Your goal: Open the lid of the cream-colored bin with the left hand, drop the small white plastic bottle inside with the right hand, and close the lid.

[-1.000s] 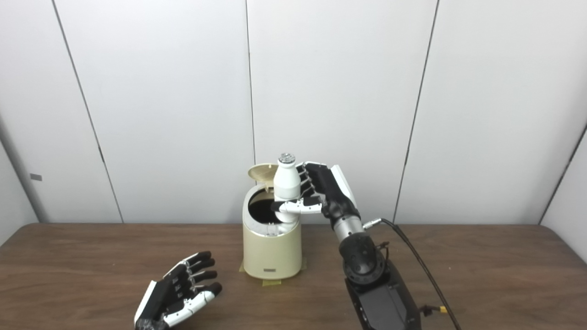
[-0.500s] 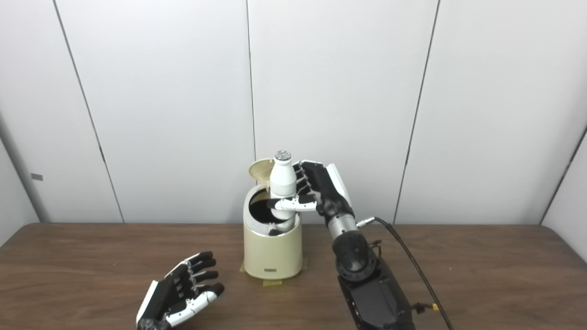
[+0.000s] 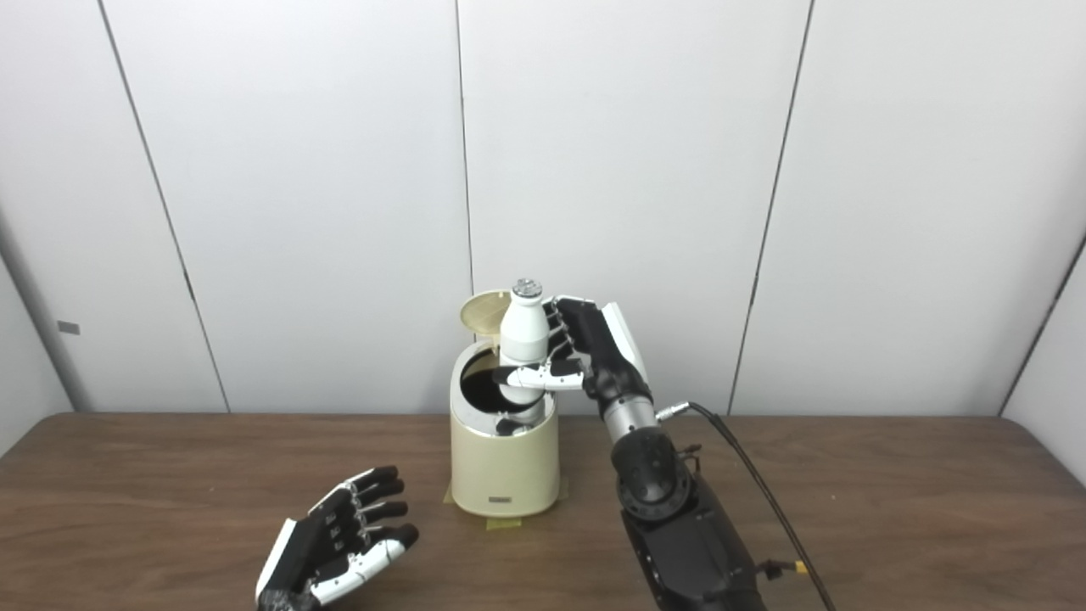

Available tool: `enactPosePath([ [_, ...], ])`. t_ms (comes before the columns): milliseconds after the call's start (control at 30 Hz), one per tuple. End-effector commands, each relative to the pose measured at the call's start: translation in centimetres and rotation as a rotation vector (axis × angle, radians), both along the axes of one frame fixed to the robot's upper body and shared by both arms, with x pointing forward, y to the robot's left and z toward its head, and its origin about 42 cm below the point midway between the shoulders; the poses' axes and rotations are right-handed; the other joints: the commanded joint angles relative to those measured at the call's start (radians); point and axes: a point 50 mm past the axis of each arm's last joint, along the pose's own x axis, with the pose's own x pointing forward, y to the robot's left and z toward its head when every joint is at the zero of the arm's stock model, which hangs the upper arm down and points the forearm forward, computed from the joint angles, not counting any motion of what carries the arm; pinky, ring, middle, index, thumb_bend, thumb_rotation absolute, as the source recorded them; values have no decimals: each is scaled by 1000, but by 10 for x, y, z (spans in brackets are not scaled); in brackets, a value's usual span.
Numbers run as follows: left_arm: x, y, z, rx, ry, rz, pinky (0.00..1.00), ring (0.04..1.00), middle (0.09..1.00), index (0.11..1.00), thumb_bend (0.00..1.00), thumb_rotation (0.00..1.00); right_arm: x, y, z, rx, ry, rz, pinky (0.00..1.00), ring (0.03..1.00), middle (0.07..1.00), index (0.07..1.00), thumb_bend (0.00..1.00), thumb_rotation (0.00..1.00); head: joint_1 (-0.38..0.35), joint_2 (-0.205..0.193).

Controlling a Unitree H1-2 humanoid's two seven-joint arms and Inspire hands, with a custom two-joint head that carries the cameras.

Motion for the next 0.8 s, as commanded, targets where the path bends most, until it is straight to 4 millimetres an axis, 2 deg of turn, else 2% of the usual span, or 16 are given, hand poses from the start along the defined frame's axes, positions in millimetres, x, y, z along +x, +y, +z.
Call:
enactPosePath([
  [0,11,-6,23,-7,-98,-13,631,729,776,780,697,88,8,7,31,5,-88,39,333,391,486,529,514,0,4,5],
  [100,10,-6,24,-7,-101,-15,629,726,775,782,704,95,8,6,30,-24,-93,81,418,419,498,509,517,0,5,6],
  [167,9,-6,24,-6,-100,-14,631,728,774,782,704,94,8,5,29,-34,-82,110,444,425,540,505,513,0,6,7],
  [233,9,-6,24,-4,-99,-12,635,732,779,783,703,99,7,4,27,-43,-63,122,459,455,674,497,508,0,6,8],
  [267,9,-6,24,-2,-99,-12,633,731,780,783,704,102,7,3,27,-49,-60,122,467,459,690,496,508,0,6,8],
  [467,9,-5,24,-3,-99,-13,630,723,774,784,710,101,6,0,26,-85,-65,120,451,462,682,494,508,0,3,11],
  [633,9,-5,25,-2,-101,-15,634,722,771,781,713,101,5,-3,25,-95,-67,121,456,462,640,490,509,0,3,12],
  [767,9,-5,24,-3,-101,-17,632,723,776,782,712,96,4,-6,24,-104,-59,119,406,459,601,487,509,0,3,14],
])
